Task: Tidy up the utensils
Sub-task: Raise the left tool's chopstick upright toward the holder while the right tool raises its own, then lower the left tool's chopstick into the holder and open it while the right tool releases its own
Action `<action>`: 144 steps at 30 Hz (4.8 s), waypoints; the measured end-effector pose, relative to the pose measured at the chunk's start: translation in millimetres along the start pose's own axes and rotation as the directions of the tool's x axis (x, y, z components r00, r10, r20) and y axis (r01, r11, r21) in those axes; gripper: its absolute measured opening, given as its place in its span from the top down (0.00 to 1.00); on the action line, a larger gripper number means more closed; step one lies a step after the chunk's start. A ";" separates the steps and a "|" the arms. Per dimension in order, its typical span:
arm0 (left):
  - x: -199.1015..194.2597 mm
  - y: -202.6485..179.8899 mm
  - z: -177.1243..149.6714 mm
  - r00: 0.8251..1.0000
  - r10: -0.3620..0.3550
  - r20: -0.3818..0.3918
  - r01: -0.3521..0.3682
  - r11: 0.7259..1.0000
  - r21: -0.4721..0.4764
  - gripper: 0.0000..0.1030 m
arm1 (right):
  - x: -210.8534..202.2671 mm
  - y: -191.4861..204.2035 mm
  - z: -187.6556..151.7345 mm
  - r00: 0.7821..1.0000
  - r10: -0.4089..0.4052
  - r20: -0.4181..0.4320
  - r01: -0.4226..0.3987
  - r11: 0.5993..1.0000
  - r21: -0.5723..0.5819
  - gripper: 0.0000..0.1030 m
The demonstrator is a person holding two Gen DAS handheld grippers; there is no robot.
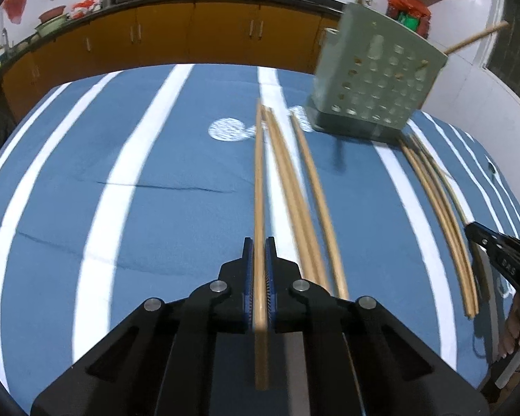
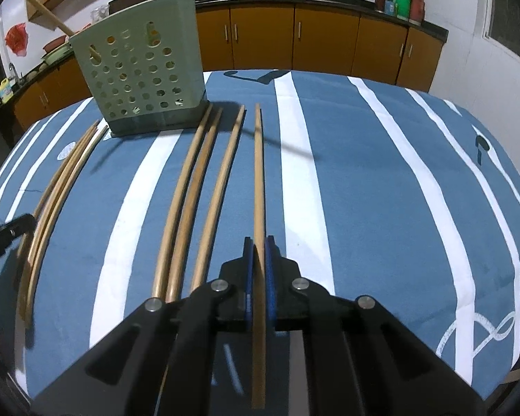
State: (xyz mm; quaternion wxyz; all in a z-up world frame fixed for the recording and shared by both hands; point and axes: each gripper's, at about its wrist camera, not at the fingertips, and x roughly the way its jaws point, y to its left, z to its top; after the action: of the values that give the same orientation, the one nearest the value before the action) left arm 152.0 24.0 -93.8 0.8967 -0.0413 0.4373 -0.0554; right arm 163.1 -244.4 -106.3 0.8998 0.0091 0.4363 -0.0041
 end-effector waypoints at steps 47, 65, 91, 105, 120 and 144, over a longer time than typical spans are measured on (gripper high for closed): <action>2.1 26.4 6.4 0.999 0.040 0.035 -0.038 0.998 -0.057 0.92 | 7.2 -17.8 3.7 0.997 -0.061 0.037 0.057 0.995 0.079 0.90; -11.4 18.8 -1.5 0.997 0.068 0.033 -0.068 0.998 0.012 0.93 | -14.9 -25.6 2.6 0.997 -0.038 0.067 0.031 0.995 0.091 0.92; -119.7 6.3 74.6 0.923 -0.025 0.384 0.023 1.000 0.010 0.93 | -116.1 -36.3 61.4 0.917 -0.029 0.397 -0.023 0.992 0.125 0.92; -183.2 -25.4 109.7 0.832 -0.148 0.535 0.122 0.989 0.083 0.93 | -198.2 -12.9 112.3 0.793 0.158 0.588 -0.216 0.976 0.029 0.92; -156.0 -73.9 159.9 0.742 -0.127 0.658 0.111 0.992 0.067 0.93 | -163.1 21.1 167.2 0.786 0.188 0.589 -0.227 0.974 -0.009 0.92; -148.9 -64.9 152.4 0.762 -0.160 0.627 0.154 0.986 0.064 0.68 | -173.4 8.0 144.3 0.790 0.120 0.601 -0.175 0.984 0.034 0.61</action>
State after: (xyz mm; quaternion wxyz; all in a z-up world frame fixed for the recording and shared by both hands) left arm 177.1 -16.2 123.8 0.9835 -0.0899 0.1068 -0.1152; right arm 169.2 -239.4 119.3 0.9874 0.0808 0.1284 0.0445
